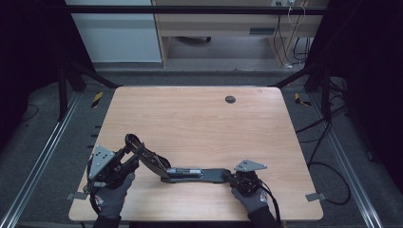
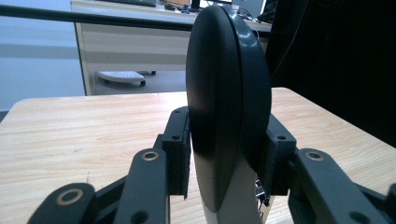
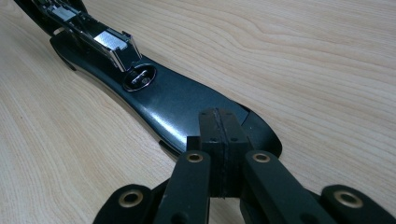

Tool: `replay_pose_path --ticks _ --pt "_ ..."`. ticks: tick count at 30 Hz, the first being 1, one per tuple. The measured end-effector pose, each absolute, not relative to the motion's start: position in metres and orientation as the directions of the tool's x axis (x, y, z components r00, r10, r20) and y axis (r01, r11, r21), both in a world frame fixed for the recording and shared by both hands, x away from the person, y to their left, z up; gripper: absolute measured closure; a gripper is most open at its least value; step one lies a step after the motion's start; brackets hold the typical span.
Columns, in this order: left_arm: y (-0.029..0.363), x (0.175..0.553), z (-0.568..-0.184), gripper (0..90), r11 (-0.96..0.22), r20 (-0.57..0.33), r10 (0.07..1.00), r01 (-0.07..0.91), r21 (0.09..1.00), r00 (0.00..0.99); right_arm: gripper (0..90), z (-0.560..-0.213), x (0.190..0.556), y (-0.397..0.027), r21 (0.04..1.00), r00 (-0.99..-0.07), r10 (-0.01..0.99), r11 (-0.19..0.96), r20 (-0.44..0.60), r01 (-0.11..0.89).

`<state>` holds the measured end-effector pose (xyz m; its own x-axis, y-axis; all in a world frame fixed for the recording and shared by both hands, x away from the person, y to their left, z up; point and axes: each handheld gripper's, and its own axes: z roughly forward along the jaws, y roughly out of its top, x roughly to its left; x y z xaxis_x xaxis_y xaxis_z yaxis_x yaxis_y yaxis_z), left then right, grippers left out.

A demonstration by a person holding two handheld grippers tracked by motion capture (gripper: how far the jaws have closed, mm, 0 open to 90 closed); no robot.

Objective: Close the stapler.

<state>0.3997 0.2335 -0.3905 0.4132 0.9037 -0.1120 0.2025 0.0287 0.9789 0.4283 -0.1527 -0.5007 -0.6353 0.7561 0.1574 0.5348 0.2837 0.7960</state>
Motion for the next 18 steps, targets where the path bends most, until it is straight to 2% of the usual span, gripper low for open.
replay_pose_path --ticks 18 --pt "0.2233 0.3996 -0.3876 60.6 -0.009 -0.07 0.906 0.183 0.983 0.417 90.0 -0.5004 0.4265 -0.1558 0.795 -0.631 0.759 0.28 0.159 0.537"
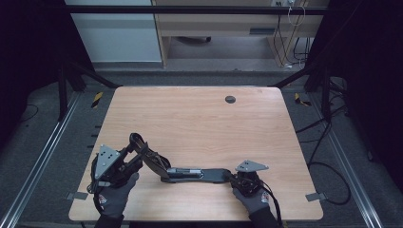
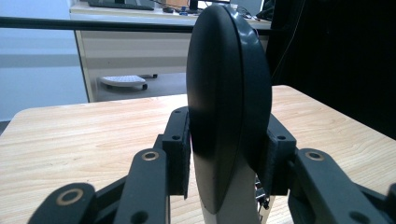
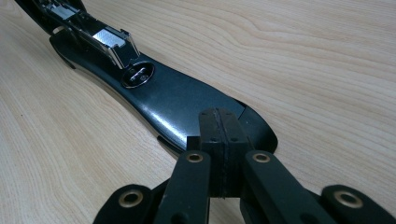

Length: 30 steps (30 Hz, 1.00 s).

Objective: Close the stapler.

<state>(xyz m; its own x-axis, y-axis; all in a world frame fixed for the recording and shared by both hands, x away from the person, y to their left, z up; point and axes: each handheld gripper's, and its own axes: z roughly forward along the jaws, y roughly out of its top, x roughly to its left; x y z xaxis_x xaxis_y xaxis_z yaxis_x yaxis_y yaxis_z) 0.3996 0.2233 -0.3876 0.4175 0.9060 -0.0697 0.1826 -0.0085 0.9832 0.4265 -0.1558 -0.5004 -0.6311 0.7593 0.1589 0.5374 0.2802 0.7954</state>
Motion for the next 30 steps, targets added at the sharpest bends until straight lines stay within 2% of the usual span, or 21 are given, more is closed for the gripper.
replay_pose_path --ticks 30 --pt "0.188 0.399 -0.383 60.3 -0.099 0.041 0.91 0.12 0.988 0.412 90.0 -0.501 0.427 -0.157 0.797 -0.623 0.762 0.264 0.173 0.544"
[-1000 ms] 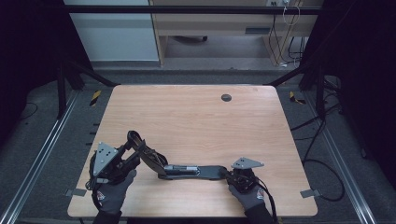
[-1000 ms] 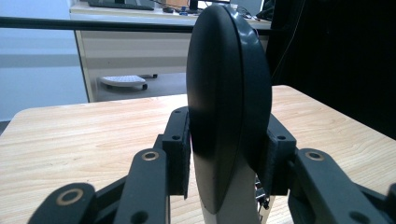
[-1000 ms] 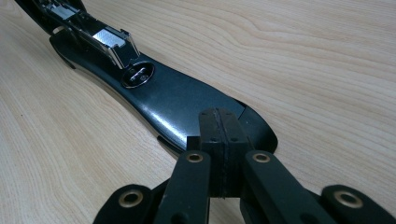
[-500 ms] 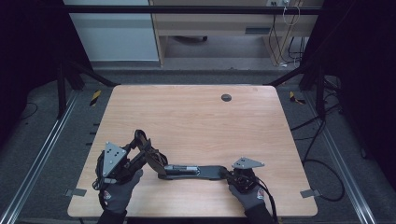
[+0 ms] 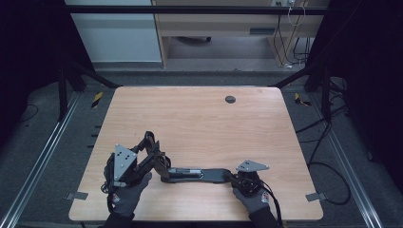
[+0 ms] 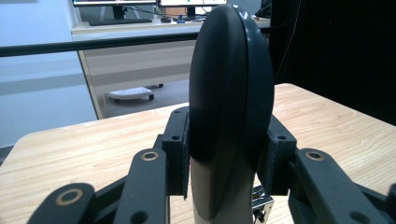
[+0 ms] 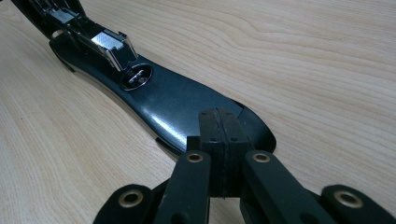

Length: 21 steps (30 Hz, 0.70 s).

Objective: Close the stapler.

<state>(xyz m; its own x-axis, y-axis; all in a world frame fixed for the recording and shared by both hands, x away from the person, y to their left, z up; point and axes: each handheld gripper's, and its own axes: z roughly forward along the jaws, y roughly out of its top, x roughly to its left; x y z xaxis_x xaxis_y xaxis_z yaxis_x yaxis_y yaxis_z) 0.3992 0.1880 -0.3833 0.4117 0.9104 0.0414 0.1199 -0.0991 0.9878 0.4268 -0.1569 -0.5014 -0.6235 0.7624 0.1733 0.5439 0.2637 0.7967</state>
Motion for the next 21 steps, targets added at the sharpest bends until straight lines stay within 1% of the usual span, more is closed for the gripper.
replay_pose_path --ticks 21 --pt "0.171 0.398 -0.382 59.6 -0.147 0.093 0.907 0.101 0.984 0.411 90.0 -0.502 0.427 -0.157 0.797 -0.622 0.763 0.261 0.176 0.545"
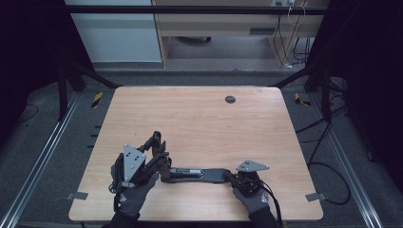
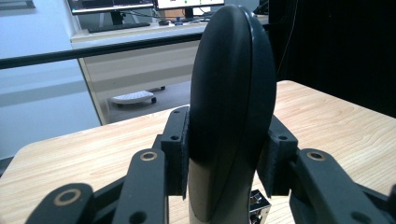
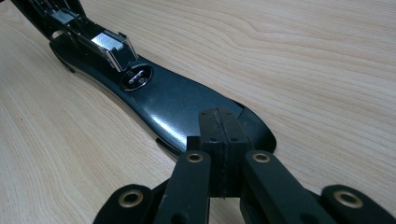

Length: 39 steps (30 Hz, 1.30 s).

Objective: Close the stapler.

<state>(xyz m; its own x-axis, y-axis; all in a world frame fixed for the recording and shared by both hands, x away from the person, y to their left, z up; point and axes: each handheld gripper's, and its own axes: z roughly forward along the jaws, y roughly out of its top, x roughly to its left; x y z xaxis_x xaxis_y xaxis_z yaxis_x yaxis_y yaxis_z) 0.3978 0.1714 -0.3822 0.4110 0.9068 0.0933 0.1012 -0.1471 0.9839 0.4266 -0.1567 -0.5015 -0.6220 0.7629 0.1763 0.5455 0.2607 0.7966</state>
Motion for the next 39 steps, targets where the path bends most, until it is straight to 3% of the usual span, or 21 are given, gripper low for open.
replay_pose_path --ticks 39 --pt "0.141 0.394 -0.384 61.6 -0.274 0.239 0.906 0.055 0.96 0.349 90.0 -0.502 0.426 -0.156 0.799 -0.622 0.764 0.262 0.172 0.542"
